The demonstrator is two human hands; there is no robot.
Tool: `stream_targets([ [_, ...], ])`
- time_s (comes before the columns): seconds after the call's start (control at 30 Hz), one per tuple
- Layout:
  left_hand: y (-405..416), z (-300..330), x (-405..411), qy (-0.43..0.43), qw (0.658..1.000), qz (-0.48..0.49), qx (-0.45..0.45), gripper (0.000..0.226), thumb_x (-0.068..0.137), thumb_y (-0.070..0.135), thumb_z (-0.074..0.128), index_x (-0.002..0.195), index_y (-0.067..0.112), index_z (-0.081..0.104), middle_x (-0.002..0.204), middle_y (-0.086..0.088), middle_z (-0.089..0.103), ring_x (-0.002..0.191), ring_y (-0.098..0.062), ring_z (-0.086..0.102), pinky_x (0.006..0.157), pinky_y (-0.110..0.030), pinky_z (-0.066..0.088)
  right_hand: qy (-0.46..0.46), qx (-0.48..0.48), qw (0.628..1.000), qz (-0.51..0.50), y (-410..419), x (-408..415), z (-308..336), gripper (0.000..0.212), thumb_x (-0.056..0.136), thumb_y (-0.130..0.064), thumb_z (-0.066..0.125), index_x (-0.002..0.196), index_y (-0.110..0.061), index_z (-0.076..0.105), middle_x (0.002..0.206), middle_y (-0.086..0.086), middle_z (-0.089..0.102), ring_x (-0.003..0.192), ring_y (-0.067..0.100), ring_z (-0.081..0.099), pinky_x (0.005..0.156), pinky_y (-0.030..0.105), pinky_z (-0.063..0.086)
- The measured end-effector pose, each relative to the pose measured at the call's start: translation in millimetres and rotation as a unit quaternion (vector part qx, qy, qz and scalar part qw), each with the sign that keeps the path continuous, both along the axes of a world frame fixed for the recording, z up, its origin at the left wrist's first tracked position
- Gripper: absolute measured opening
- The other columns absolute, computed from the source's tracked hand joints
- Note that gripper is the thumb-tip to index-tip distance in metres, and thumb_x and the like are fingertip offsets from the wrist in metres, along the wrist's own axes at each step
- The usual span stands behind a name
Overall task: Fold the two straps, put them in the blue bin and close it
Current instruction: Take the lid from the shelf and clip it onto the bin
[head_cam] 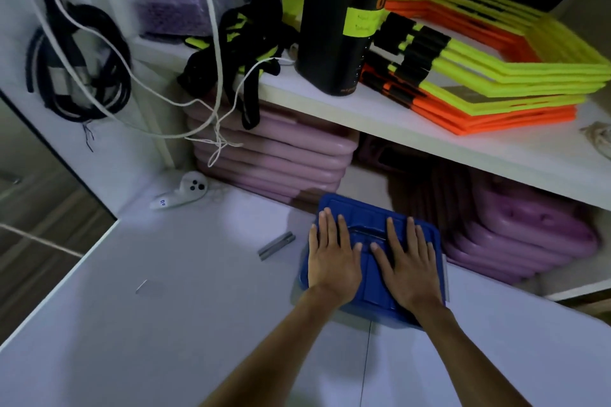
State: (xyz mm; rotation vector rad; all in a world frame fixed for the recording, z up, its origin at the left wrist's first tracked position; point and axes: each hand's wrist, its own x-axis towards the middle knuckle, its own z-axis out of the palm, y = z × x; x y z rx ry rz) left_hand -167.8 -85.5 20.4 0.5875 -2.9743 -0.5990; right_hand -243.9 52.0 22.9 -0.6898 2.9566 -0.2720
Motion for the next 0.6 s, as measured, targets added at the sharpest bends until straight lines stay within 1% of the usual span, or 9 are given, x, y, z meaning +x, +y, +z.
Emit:
stream_targets([
  [0.07, -13, 5, 1, 0.015, 0.999, -0.034, 0.026, 0.066, 0.095, 0.04, -0.004, 0.149, 0.002, 0.004, 0.159, -0.02, -0.002, 0.147, -0.03, -0.007, 0.119, -0.042, -0.004, -0.015, 0.02, 1.0, -0.01, -2, -1, 2, 0.08, 0.084, -0.076, 0.001, 0.153, -0.037, -0.008, 0.163, 0.004, -0.014, 0.15, 0.023, -0.012, 0.12, 0.047, -0.004],
  [0.13, -37, 6, 5, 0.103, 0.989, -0.04, 0.102, 0.048, 0.101, 0.023, 0.027, 0.145, 0.004, 0.029, 0.154, -0.02, 0.026, 0.144, -0.031, 0.019, 0.118, -0.043, 0.02, -0.02, 0.025, 0.999, -0.016, -4, 0, 3, 0.076, 0.088, -0.074, 0.003, 0.153, -0.037, -0.009, 0.163, 0.005, -0.014, 0.15, 0.024, -0.012, 0.12, 0.048, -0.004],
  [0.17, -51, 3, 9, 0.162, 0.977, -0.018, 0.134, 0.042, 0.098, 0.013, 0.037, 0.139, 0.006, 0.043, 0.144, -0.019, 0.043, 0.135, -0.033, 0.036, 0.111, -0.044, 0.034, -0.018, 0.023, 0.999, -0.018, -5, 1, 3, 0.076, 0.087, -0.074, 0.003, 0.153, -0.037, -0.008, 0.163, 0.005, -0.012, 0.15, 0.024, -0.011, 0.12, 0.048, -0.004],
  [0.2, -68, -4, 14, 0.201, 0.968, 0.021, 0.147, 0.039, 0.094, 0.006, 0.041, 0.131, 0.009, 0.051, 0.135, -0.015, 0.053, 0.124, -0.032, 0.046, 0.102, -0.044, 0.042, -0.014, 0.023, 0.999, -0.019, -5, 2, 2, 0.077, 0.086, -0.073, 0.001, 0.153, -0.036, -0.007, 0.163, 0.006, -0.011, 0.15, 0.025, -0.01, 0.12, 0.048, -0.004],
  [0.23, -84, -13, 19, 0.206, 0.964, 0.071, 0.151, 0.039, 0.091, 0.002, 0.043, 0.127, 0.011, 0.055, 0.13, -0.011, 0.055, 0.117, -0.03, 0.047, 0.097, -0.044, 0.045, -0.01, 0.025, 0.999, -0.021, -5, 4, 2, 0.078, 0.085, -0.072, -0.001, 0.153, -0.036, -0.006, 0.164, 0.006, -0.009, 0.15, 0.025, -0.009, 0.12, 0.048, -0.003],
  [0.3, -113, -34, 28, 0.131, 0.967, 0.146, 0.162, 0.041, 0.091, 0.002, 0.047, 0.131, 0.011, 0.052, 0.131, -0.01, 0.049, 0.117, -0.03, 0.042, 0.1, -0.041, 0.043, -0.001, 0.026, 0.999, -0.022, -6, 4, 0, 0.078, 0.084, -0.071, -0.001, 0.154, -0.035, -0.004, 0.164, 0.008, -0.006, 0.15, 0.026, -0.007, 0.121, 0.049, -0.002],
  [0.33, -124, -43, 30, 0.074, 0.973, 0.15, 0.157, 0.044, 0.091, 0.004, 0.048, 0.134, 0.01, 0.048, 0.134, -0.011, 0.047, 0.119, -0.03, 0.04, 0.103, -0.039, 0.039, 0.004, 0.022, 0.999, -0.023, -6, 5, 0, 0.079, 0.085, -0.071, -0.001, 0.154, -0.035, -0.002, 0.164, 0.008, -0.004, 0.15, 0.027, -0.005, 0.12, 0.049, -0.001],
  [0.43, -138, -63, 35, -0.044, 0.988, 0.09, 0.121, 0.048, 0.091, 0.016, 0.05, 0.137, 0.009, 0.043, 0.136, -0.014, 0.045, 0.121, -0.034, 0.04, 0.103, -0.039, 0.036, 0.013, 0.036, 0.999, -0.033, -10, 6, 1, 0.077, 0.086, -0.069, 0.0, 0.155, -0.034, 0.0, 0.164, 0.009, -0.002, 0.15, 0.029, -0.004, 0.119, 0.052, -0.003],
  [0.6, -133, -78, 27, -0.042, 0.991, 0.111, 0.067, 0.034, 0.091, 0.013, 0.053, 0.124, 0.007, 0.054, 0.126, -0.016, 0.051, 0.114, -0.035, 0.045, 0.095, -0.042, 0.043, 0.025, 0.013, 0.999, -0.025, -34, 25, 2, 0.063, 0.097, -0.057, 0.004, 0.155, -0.031, 0.004, 0.164, 0.01, -0.002, 0.15, 0.029, -0.008, 0.118, 0.052, -0.009],
])
